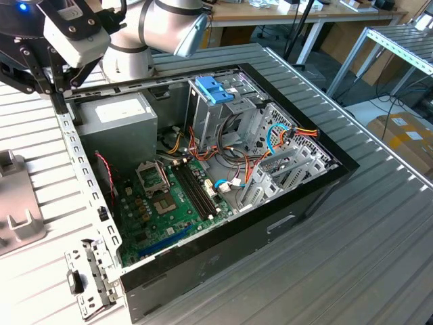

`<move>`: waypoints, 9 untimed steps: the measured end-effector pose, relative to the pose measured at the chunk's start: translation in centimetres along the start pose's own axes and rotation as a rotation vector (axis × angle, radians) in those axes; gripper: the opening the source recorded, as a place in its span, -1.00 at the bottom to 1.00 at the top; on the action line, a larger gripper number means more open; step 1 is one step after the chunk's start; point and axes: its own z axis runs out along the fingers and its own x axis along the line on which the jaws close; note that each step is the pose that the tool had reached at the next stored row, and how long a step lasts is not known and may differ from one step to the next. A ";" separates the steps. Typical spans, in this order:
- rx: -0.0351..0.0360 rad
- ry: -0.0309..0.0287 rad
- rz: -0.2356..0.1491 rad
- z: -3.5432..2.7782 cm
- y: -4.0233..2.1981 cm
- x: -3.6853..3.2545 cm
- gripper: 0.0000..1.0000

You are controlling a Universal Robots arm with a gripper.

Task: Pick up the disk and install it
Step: 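Reach for the disk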

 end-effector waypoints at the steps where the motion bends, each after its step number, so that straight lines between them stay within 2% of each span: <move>1: 0.0000 -0.0001 0.000 0.00 -0.01 0.12 -0.79; 9: 0.0000 -0.0001 0.000 -0.02 -0.05 0.73 -0.79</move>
